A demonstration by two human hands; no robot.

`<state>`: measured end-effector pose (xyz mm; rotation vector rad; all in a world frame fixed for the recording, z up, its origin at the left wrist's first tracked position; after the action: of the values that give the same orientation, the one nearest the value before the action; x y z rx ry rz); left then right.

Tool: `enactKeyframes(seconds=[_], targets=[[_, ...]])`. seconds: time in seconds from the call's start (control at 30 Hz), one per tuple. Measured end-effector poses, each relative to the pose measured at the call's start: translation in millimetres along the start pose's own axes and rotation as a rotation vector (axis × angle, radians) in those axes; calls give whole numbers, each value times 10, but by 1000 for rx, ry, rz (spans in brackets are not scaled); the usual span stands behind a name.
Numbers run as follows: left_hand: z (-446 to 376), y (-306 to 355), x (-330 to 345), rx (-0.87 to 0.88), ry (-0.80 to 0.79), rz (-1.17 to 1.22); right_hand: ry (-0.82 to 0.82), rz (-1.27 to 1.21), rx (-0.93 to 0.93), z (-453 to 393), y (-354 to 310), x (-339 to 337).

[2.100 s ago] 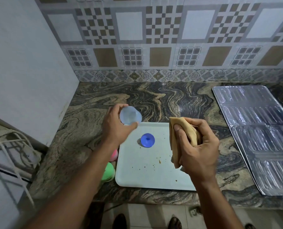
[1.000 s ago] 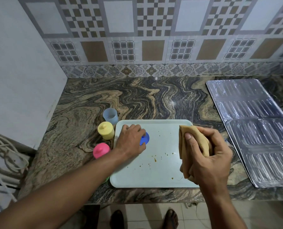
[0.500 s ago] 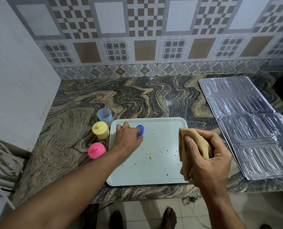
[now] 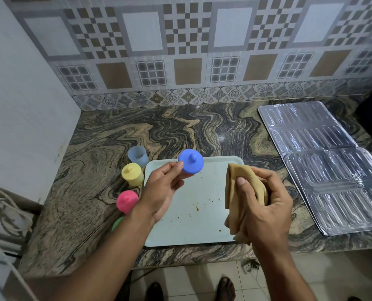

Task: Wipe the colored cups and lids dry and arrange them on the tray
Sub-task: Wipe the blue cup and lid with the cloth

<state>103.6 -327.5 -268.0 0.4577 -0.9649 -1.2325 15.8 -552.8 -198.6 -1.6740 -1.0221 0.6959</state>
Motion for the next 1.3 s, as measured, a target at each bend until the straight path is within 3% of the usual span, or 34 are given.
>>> enactKeyframes(seconds=[0.1,0.2,0.5,0.73,0.93,1.03,1.3], targets=[[363,5,135,-8,-77,259,-30,-31,-27,13,-143,149],[660,24,239,2,-114,335,-67,-48,-83,33,-304,274],[1007,200,331,243,-159,-24,-114,-8,-259,79,-588,452],[1097,238,289,338,-214,-303,-233,77,-200,-163,-573,516],[1058,168,228,223,-253,-116,-192,-78,1,-341,-395,379],[1039,152,171,181,-229,-27,-194,-171,-5,-313,-459,331],[1046,182,275,185,-173,-11,-321,-91,-36,-61,-433,517]])
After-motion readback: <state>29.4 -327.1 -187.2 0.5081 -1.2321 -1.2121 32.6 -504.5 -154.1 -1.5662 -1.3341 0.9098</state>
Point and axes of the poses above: each hand's wrist, its own z-axis away from the middle knuckle, its own x-axis out of the palm, y = z × x, the point moved 9 cm from there along -z, towards the middle knuckle, and after that the axes turned 13 degrees about -x, right-handed, at the moved point
